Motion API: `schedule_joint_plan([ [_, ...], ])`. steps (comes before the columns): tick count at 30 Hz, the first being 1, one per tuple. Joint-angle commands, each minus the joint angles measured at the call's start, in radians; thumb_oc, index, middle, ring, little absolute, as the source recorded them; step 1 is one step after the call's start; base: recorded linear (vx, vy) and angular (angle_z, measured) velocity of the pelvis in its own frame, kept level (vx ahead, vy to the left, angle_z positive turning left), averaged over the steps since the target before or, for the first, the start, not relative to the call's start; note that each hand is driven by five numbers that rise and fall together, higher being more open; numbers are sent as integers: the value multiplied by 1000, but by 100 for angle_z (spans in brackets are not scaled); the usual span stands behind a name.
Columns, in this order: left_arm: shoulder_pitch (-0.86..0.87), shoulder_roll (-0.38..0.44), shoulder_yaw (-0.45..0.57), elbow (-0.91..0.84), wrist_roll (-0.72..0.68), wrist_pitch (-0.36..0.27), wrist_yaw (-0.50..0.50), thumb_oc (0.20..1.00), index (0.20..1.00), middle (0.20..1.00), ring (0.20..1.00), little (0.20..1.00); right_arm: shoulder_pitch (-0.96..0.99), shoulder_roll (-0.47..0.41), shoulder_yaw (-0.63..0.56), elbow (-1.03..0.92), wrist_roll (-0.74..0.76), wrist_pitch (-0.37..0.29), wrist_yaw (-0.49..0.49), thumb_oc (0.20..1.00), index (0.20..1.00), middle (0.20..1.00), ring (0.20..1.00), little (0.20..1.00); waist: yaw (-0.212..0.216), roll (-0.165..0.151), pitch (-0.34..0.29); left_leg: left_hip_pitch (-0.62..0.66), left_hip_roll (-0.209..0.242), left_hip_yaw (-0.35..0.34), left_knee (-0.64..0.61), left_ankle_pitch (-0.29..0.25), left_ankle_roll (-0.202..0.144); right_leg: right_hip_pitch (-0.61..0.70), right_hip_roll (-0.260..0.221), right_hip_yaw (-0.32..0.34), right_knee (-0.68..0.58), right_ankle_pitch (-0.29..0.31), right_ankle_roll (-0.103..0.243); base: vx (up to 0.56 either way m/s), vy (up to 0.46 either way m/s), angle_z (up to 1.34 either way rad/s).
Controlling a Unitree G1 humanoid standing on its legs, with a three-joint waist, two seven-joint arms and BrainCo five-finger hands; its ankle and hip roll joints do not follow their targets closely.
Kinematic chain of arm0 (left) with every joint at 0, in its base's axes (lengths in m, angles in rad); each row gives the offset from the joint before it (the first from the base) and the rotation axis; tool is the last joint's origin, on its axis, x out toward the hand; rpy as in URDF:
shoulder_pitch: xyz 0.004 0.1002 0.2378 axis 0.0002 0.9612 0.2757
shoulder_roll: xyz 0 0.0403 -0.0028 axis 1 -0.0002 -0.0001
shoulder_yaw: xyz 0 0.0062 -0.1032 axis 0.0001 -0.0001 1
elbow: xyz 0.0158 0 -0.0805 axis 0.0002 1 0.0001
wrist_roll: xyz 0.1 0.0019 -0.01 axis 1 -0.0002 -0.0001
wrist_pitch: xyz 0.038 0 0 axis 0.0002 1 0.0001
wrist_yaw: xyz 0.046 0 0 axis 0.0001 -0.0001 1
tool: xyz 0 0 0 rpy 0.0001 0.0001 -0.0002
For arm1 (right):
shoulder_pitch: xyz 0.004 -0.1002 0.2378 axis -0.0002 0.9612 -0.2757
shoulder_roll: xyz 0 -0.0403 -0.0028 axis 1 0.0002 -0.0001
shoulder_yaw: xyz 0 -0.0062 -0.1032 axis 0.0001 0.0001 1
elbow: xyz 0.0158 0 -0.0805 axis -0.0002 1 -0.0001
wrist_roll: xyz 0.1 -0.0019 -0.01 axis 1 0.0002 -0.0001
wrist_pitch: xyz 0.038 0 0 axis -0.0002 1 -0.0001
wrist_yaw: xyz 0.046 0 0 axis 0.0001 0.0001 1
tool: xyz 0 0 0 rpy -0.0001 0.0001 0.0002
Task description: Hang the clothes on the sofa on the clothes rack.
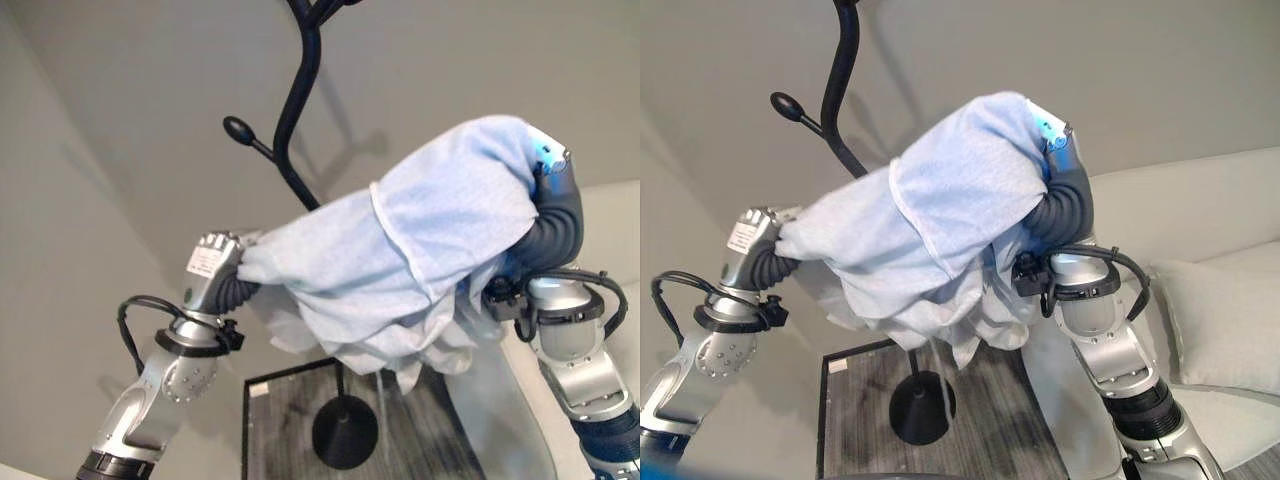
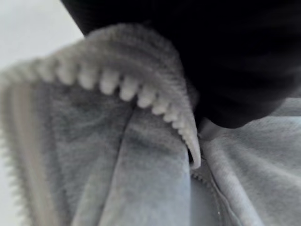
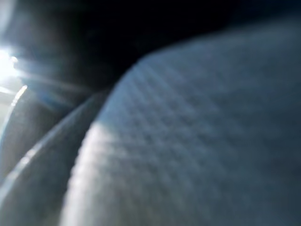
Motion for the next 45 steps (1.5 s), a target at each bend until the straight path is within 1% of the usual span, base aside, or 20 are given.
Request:
schedule_joint_plan([
  [1, -101, 74, 32, 30, 14, 10, 64, 200, 200, 200, 200, 200, -91, 23, -33, -19, -38, -6, -53, 200, 200, 200, 200, 200, 1, -70, -20, 69, 7, 30, 10, -110, 1, 47, -44, 12, 25, -20, 44, 0, 0, 0],
  [2, -130, 70, 25, 62, 8, 21, 74, 200, 200, 200, 200, 200, -123, 18, -20, 23, -48, 10, -62, 200, 200, 200, 200, 200, 0, -71, -23, 70, 7, 30, 10, -110, 2, 49, -43, 13, 25, -20, 44, 0, 0, 0],
  [7, -209, 60, -12, 168, -15, 52, 82, 200, 200, 200, 200, 200, -199, 13, 27, 142, -50, 37, -69, 200, 200, 200, 200, 200, 4, -70, -25, 72, 6, 28, 10, -111, 0, 52, -43, 10, 24, -21, 42, 0, 0, 0],
  [13, -339, 82, -102, 328, -35, 81, 93, 200, 200, 200, 200, 200, -347, -11, 115, 369, -52, 68, -97, 200, 200, 200, 200, 200, 13, -74, -24, 68, 5, 23, 10, -109, -4, 53, -42, 2, 23, -21, 42, 1, -1, 1],
  [15, -368, 83, -117, 351, -40, 88, 95, 200, 200, 200, 200, 200, -380, -15, 127, 404, -52, 73, -102, 200, 200, 200, 200, 200, 14, -73, -21, 66, 4, 21, 10, -108, -4, 51, -43, -1, 24, -22, 42, 7, -6, 7],
  [16, -408, 81, -141, 391, -51, 97, 97, 200, 200, 200, 200, 200, -429, -14, 151, 468, -54, 80, -110, 200, 200, 200, 200, 200, 17, -74, -21, 63, 4, 17, 10, -106, -5, 49, -43, -5, 25, -23, 42, 16, -9, 10],
  [20, -490, 75, -196, 467, -75, 118, 96, 200, 200, 200, 200, 200, -527, -10, 207, 597, -67, 110, -123, 200, 200, 200, 200, 200, 25, -76, -18, 53, 3, 8, 10, -102, -7, 47, -44, -16, 27, -25, 41, 11, -8, 6],
  [23, -564, 73, -239, 523, -87, 134, 104, 200, 200, 200, 200, 200, -598, -7, 239, 708, -81, 130, -152, 200, 200, 200, 200, 200, 31, -76, -14, 43, 2, 0, 10, -98, -10, 43, -44, -24, 26, -25, 42, 5, -2, 3],
  [30, -699, 72, -305, 591, -124, 153, 114, 200, 200, 200, 200, 200, -740, -40, 236, 893, -61, 163, -223, 200, 200, 200, 200, 200, 53, -83, 3, 1, -1, -23, 10, -83, -13, 12, -43, -44, 38, -26, 44, -7, -13, 15],
  [31, -701, 72, -307, 592, -125, 153, 114, 200, 200, 200, 200, 200, -742, -41, 237, 896, -61, 162, -224, 200, 200, 200, 200, 200, 53, -83, 3, 0, -1, -24, 10, -83, -13, 11, -43, -44, 38, -26, 44, 26, -38, 14],
  [32, -695, 58, -312, 598, -143, 150, 107, 200, 200, 200, 200, 200, -734, -39, 239, 962, -20, 159, -221, 200, 200, 200, 200, 200, 61, -86, 10, -6, -2, -31, 10, -78, -14, 8, -43, -52, 39, -26, 43, 28, -24, 13],
  [38, -650, 41, -310, 619, -151, 154, 91, 200, 200, 200, 200, 200, -674, -11, 261, 1023, -10, 166, -197, 200, 200, 200, 200, 200, 69, -83, 18, -9, -4, -38, 10, -74, -16, 13, -41, -63, 33, -28, 41, 19, -15, 4],
  [43, -609, 7, -305, 615, -191, 148, 66, 200, 200, 200, 200, 200, -613, 19, 279, 1070, 6, 170, -165, 200, 200, 200, 200, 200, 81, -79, 40, -33, -5, -53, 10, -61, -20, 3, -39, -75, 25, -28, 38, -3, -19, 2],
  [44, -567, -27, -303, 612, -214, 137, 49, 200, 200, 200, 200, 200, -581, 35, 284, 1096, 22, 168, -151, 200, 200, 200, 200, 200, 88, -83, 50, -44, -6, -61, 10, -57, -22, -2, -36, -84, 20, -29, 36, 3, -39, 8],
  [45, -566, -27, -303, 611, -214, 137, 49, 200, 200, 200, 200, 200, -580, 35, 284, 1096, 22, 167, -151, 200, 200, 200, 200, 200, 88, -83, 49, -45, -6, -61, 10, -57, -22, -2, -36, -84, 20, -29, 36, 3, -39, 10],
])
